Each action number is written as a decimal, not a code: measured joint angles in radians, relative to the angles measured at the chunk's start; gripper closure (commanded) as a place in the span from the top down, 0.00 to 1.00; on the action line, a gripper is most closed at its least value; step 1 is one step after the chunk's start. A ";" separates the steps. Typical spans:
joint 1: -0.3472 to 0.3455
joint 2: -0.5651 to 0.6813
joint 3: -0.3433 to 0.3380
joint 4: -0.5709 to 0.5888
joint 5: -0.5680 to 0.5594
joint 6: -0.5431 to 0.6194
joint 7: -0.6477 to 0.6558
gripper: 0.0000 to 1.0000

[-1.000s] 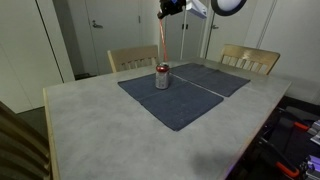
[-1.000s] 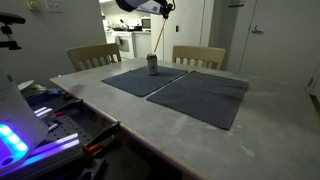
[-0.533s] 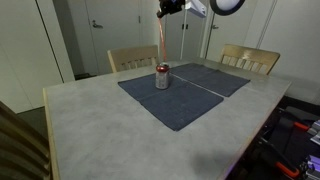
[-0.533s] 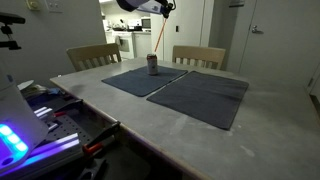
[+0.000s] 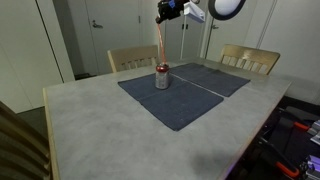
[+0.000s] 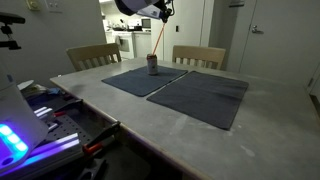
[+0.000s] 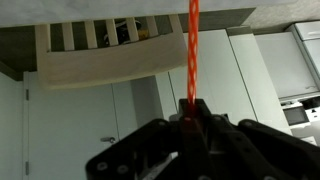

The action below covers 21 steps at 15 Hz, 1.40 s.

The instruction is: Put the straw in the can

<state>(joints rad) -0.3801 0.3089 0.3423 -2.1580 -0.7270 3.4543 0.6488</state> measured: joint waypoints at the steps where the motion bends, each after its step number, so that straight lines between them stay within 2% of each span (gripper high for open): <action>1: 0.000 0.002 0.001 0.000 0.000 0.000 0.000 0.02; 11: -0.003 0.021 0.006 0.002 0.001 0.000 0.000 0.02; 12: -0.003 0.021 0.006 0.002 0.001 0.000 0.000 0.09; 13: -0.003 0.021 0.006 0.002 0.002 0.000 0.000 0.32; 16: -0.003 0.021 0.006 0.001 0.004 0.000 0.000 0.46; 21: -0.003 0.021 0.006 0.001 0.007 0.000 0.000 0.82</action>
<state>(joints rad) -0.3827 0.3298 0.3486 -2.1571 -0.7198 3.4543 0.6489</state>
